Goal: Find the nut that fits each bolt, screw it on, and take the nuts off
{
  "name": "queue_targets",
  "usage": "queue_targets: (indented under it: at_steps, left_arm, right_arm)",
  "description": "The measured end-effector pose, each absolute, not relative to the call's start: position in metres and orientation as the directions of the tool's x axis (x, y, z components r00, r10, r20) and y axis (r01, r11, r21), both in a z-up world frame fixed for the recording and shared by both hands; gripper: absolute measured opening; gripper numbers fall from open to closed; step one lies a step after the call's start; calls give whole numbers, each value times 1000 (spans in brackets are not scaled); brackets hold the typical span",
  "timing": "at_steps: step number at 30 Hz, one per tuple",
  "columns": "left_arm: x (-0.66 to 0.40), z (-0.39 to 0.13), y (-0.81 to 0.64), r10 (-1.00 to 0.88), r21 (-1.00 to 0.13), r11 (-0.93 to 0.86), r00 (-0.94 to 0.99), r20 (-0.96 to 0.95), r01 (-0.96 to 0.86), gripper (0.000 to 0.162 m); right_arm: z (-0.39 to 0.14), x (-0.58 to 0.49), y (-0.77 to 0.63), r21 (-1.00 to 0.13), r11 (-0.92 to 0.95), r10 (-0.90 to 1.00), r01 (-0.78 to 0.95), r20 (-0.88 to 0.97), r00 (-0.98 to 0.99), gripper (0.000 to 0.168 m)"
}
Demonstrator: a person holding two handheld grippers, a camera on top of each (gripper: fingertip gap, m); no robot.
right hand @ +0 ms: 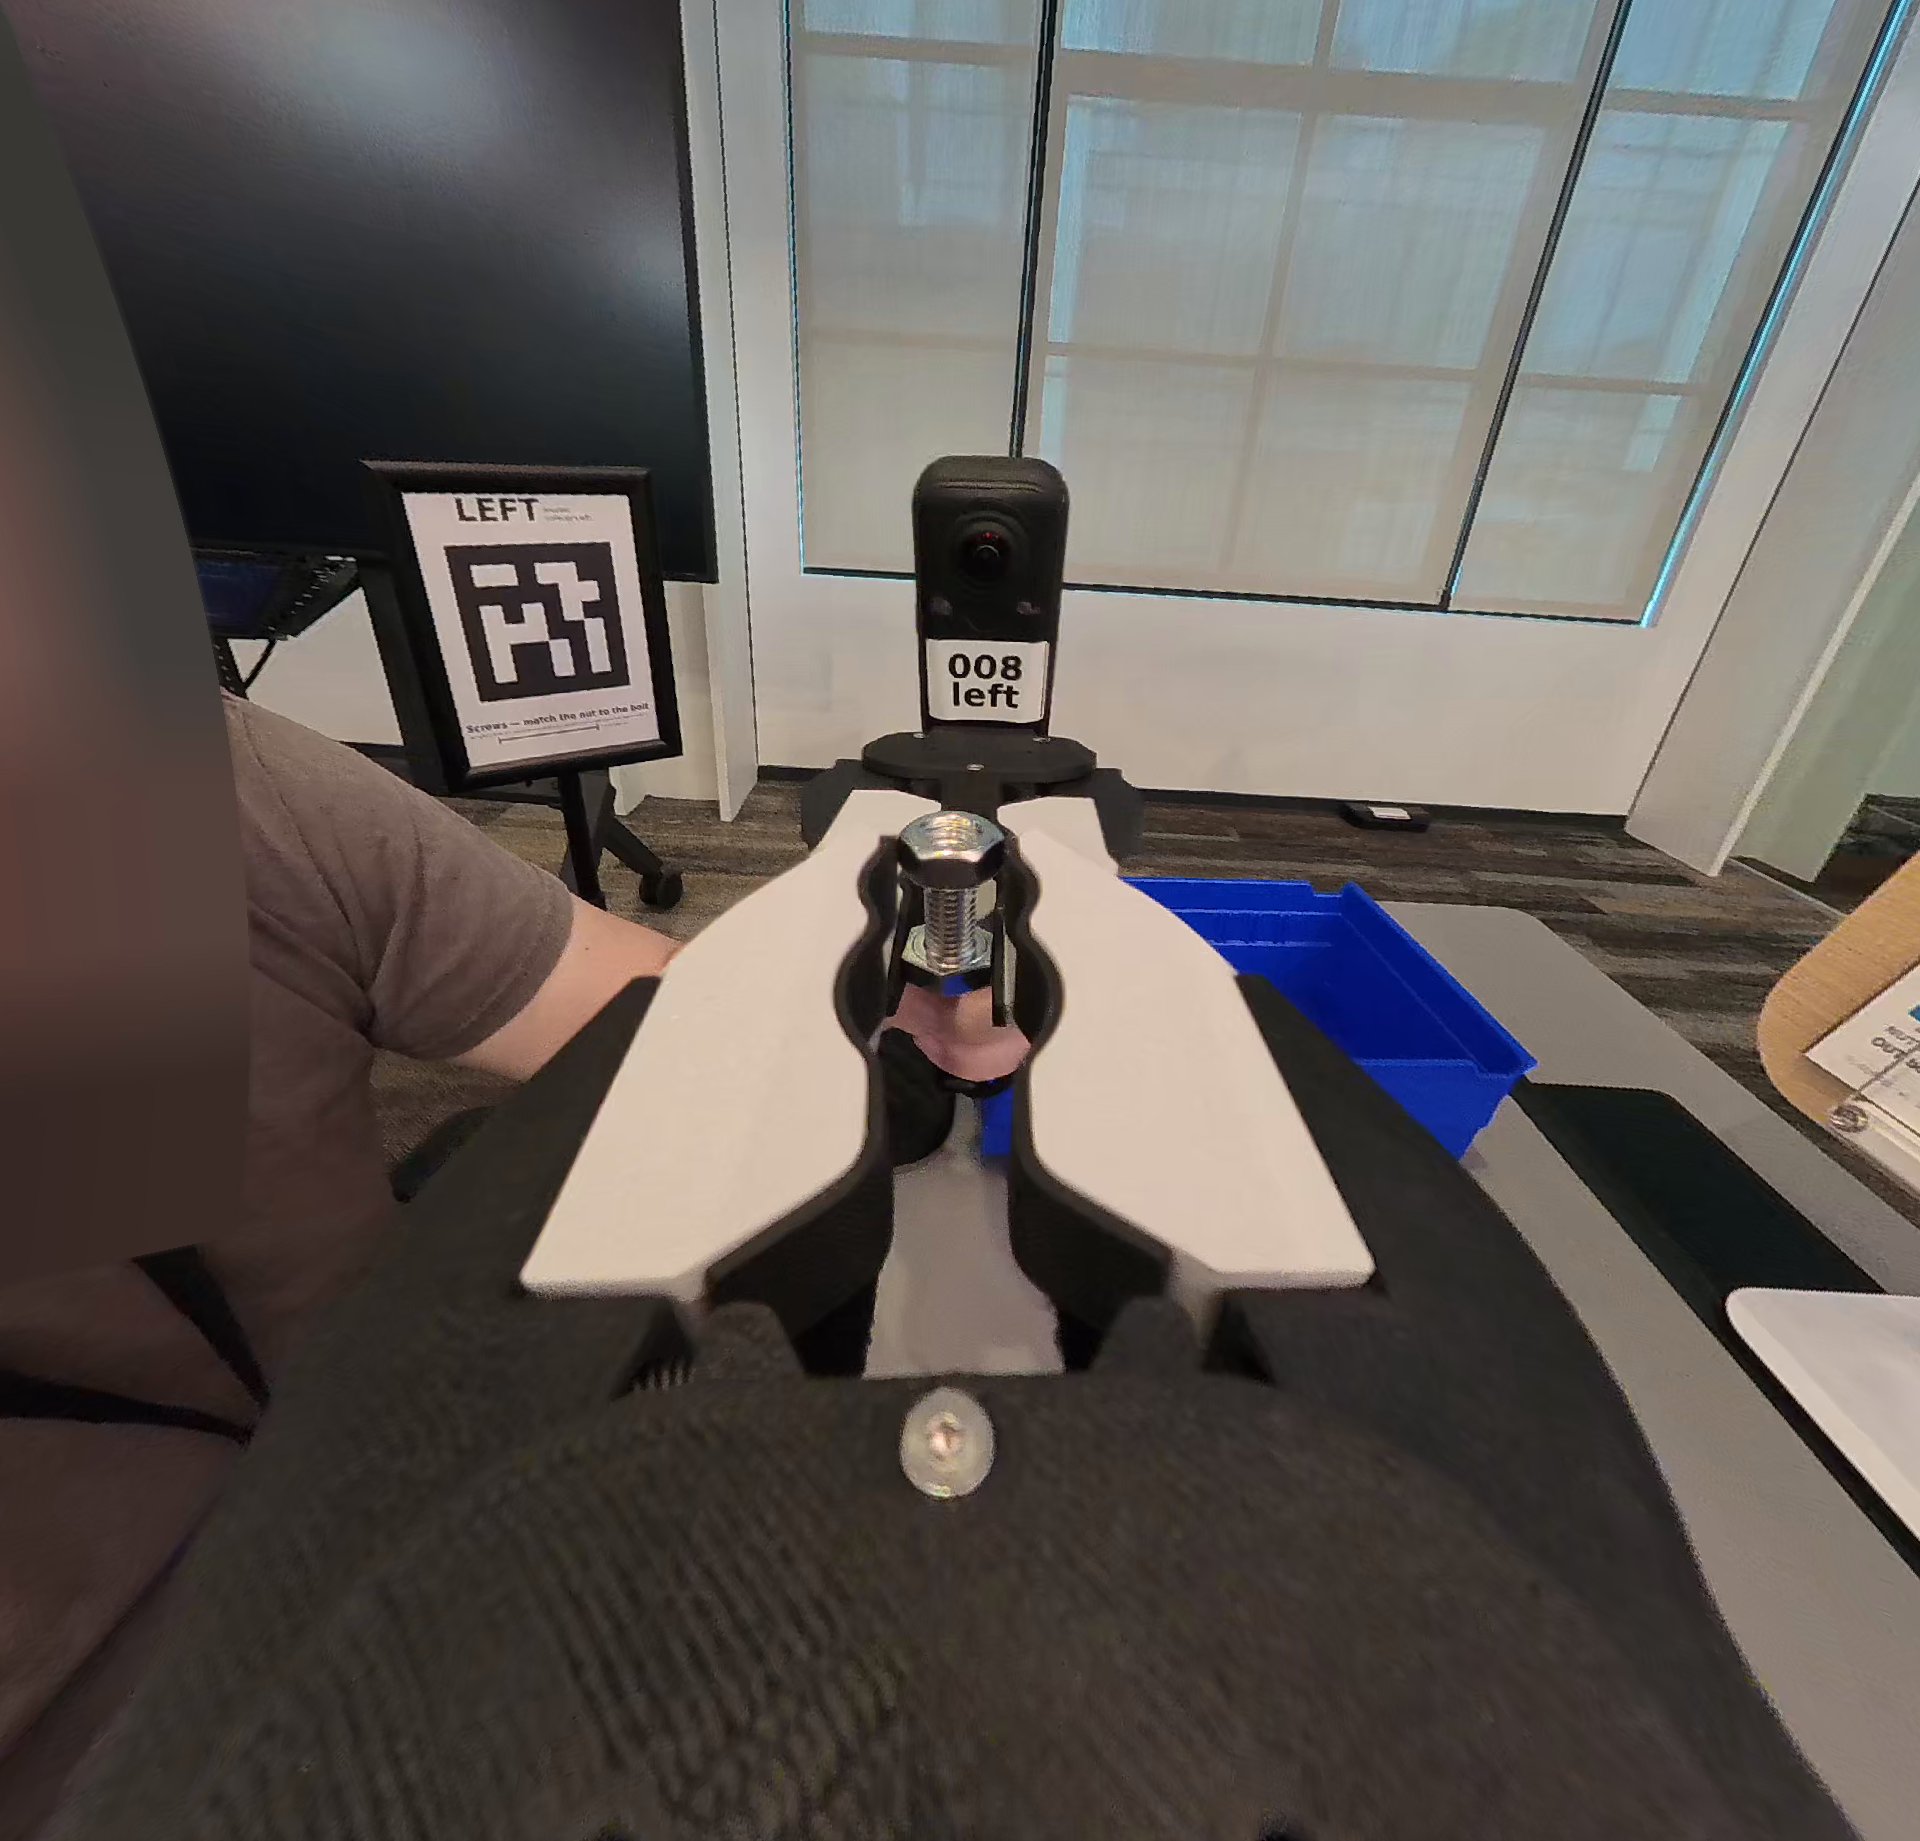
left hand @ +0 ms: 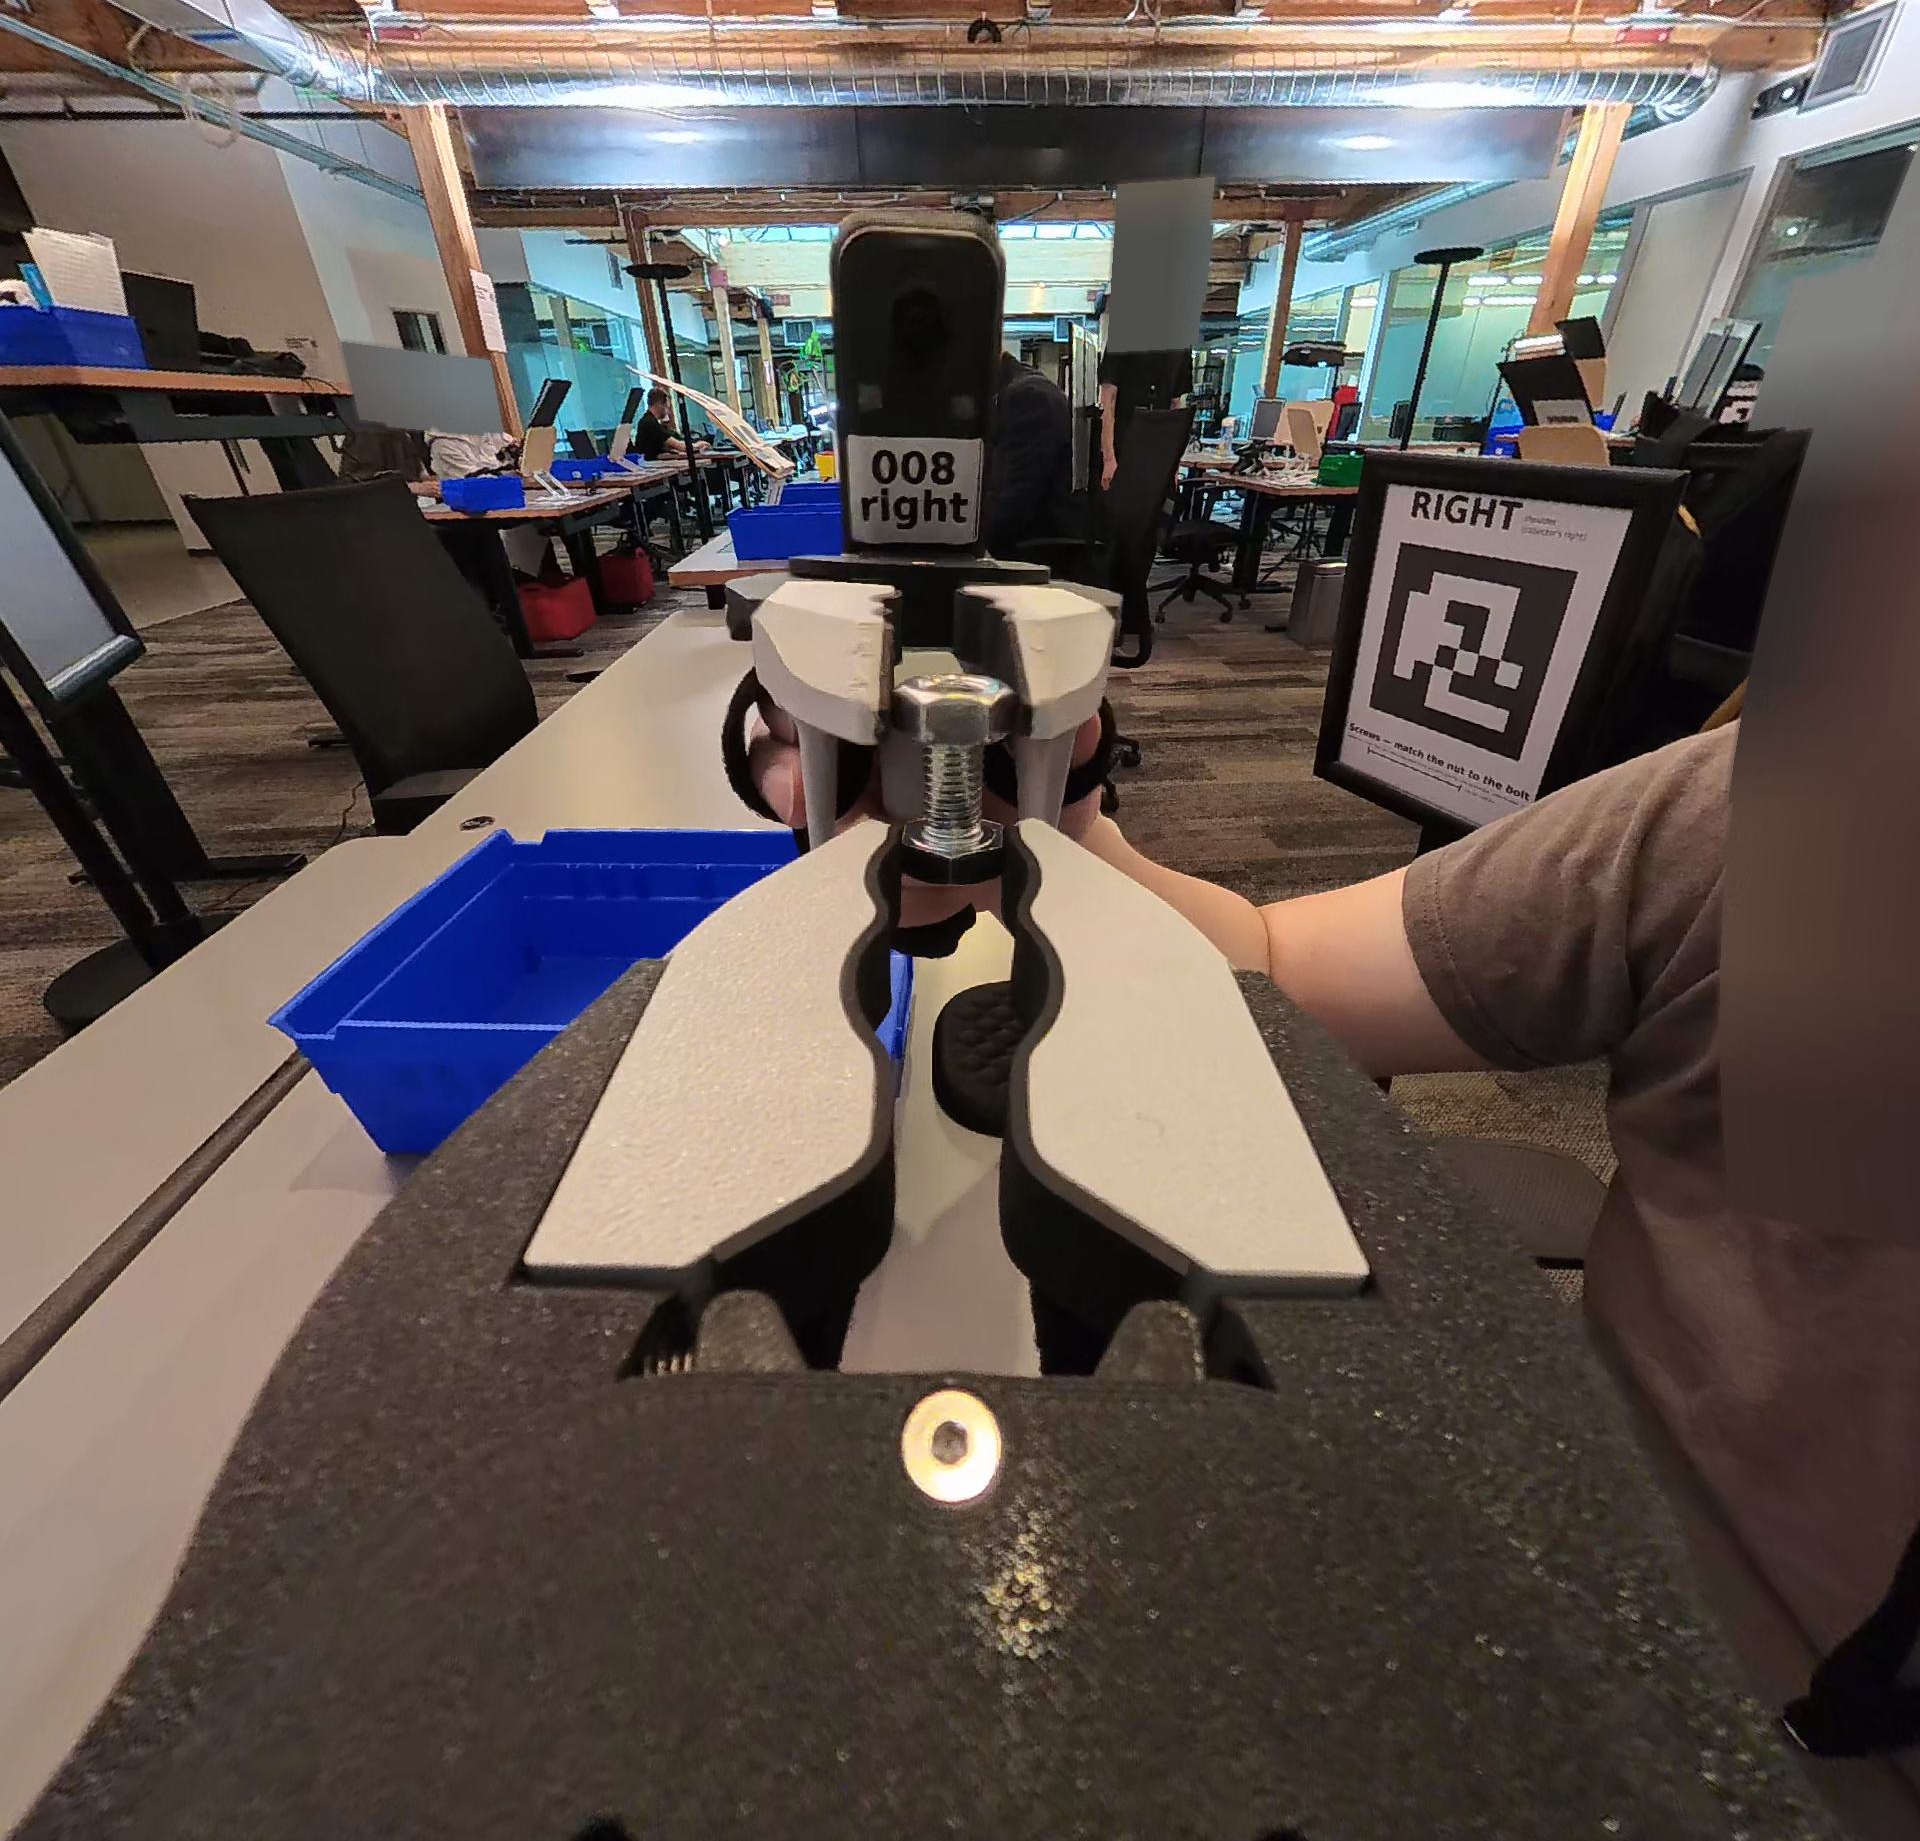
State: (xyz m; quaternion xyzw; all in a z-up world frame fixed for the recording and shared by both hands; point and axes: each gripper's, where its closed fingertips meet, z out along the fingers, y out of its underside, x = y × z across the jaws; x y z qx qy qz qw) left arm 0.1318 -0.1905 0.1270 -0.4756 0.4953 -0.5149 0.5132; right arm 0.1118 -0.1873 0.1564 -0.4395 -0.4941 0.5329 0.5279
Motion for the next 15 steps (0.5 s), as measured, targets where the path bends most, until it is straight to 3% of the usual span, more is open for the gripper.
queue_targets:
  at_steps: [6,15]
  left_arm:
    - [133,126,-200,-997,-999,5,-82,-10,54,18]
    - [144,121,-256,-876,-987,-158,-467,122,38,18]
  right_arm:
    - [155,113,-196,-991,56,990,-122,70,-118,20]
    - [149,129,-247,-984,-75,812,-162,34,-583,20]
